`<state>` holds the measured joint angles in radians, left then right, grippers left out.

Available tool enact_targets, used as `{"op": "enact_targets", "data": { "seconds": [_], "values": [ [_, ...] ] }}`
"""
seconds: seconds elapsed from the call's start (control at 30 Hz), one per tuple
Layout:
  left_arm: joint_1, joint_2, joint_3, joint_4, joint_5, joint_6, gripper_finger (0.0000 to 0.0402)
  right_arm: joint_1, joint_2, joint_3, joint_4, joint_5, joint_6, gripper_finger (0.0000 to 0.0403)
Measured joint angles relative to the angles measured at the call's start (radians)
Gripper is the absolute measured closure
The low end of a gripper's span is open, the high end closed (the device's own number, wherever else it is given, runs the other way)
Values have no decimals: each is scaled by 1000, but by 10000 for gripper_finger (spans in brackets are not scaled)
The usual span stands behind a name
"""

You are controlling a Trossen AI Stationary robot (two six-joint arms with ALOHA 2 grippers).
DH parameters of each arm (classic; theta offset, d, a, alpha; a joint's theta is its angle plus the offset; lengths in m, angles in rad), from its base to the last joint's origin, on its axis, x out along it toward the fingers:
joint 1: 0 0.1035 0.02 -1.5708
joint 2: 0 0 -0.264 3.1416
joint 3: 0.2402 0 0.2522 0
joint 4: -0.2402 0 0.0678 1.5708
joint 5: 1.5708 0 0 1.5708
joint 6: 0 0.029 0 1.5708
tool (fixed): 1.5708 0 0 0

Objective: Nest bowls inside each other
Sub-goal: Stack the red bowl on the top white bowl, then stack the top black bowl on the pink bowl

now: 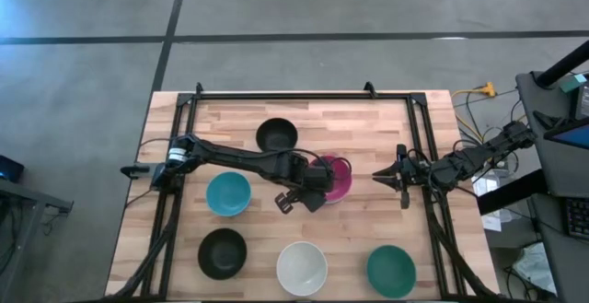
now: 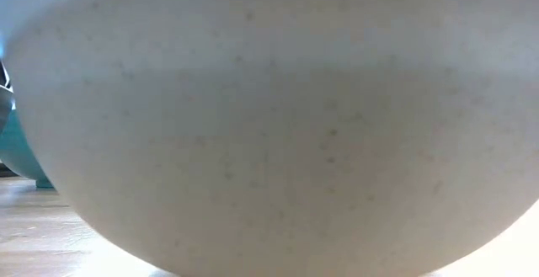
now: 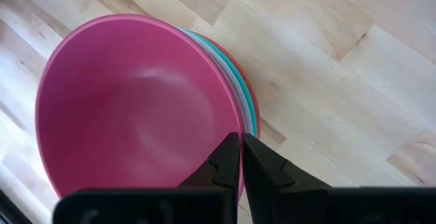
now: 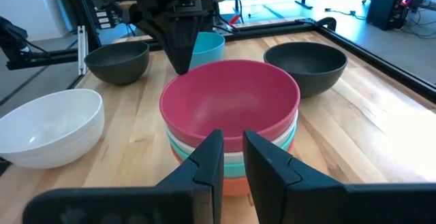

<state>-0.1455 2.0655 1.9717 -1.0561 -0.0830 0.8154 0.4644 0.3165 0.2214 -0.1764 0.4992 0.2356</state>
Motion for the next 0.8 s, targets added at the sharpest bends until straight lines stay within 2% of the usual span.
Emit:
{"op": "enact_targets", "data": {
  "seconds": [0.17,0.3,0.6,0.7,0.8],
  "values": [
    [0,-2,0,-1,-11,0,402,0,0,0,1,0,0,351],
    [0,-34,-2,-29,-106,-8,401,0,0,0,2,0,0,351],
    [3,-126,-2,-138,-243,-317,401,0,0,0,2,-2,0,351],
    [13,-132,-12,-141,-355,-424,401,0,0,0,5,-3,0,351],
    [38,-133,-29,-188,-525,-520,401,0,0,0,16,-5,0,351]
  ]
}}
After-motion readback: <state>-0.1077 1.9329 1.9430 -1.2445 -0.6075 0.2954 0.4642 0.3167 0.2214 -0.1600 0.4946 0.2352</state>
